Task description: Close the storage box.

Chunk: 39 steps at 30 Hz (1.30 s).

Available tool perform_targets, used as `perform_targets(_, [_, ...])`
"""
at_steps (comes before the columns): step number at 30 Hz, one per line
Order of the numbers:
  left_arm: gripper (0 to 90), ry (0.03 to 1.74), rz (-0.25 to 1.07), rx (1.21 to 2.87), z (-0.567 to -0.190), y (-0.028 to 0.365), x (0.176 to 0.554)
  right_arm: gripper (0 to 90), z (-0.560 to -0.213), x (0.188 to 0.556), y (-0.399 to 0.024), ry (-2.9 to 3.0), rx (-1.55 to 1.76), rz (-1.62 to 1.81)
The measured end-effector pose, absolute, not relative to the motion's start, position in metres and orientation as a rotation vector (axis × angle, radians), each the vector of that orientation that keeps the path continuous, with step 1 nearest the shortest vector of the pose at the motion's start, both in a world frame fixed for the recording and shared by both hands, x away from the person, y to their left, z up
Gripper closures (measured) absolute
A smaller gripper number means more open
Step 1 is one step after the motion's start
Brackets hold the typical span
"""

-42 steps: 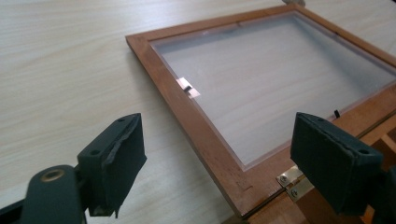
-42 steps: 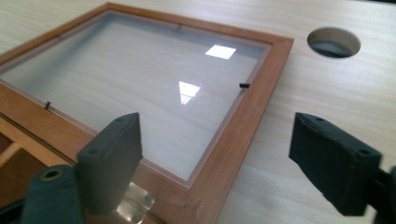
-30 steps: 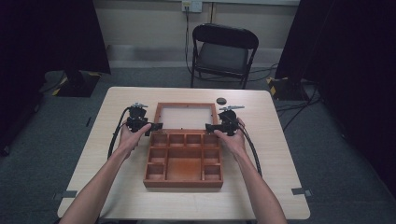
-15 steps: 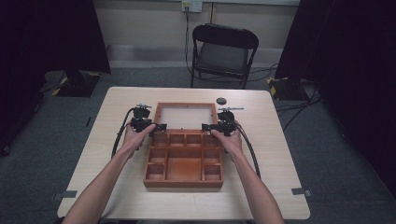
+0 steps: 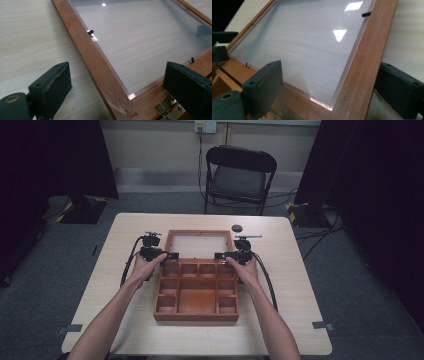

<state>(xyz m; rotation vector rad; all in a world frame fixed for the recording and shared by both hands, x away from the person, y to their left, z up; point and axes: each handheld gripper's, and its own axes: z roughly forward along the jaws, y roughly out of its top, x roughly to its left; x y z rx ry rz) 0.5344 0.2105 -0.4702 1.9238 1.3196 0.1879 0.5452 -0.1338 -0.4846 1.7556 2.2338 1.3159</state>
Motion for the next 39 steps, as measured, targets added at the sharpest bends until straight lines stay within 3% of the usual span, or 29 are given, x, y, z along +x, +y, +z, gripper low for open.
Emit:
perform_targets(4, [8.6,1.333,0.161,1.889,-0.4724,0.2116,0.5338,16.0,-0.4849,0.5460,-0.1345,2.265,1.758,1.359])
perform_targets(39, [16.2,1.288,0.037,1.847,-0.4754,0.2119,0.5376,19.7,-0.4807,0.5369,-0.1353,2.187,1.635,1.380])
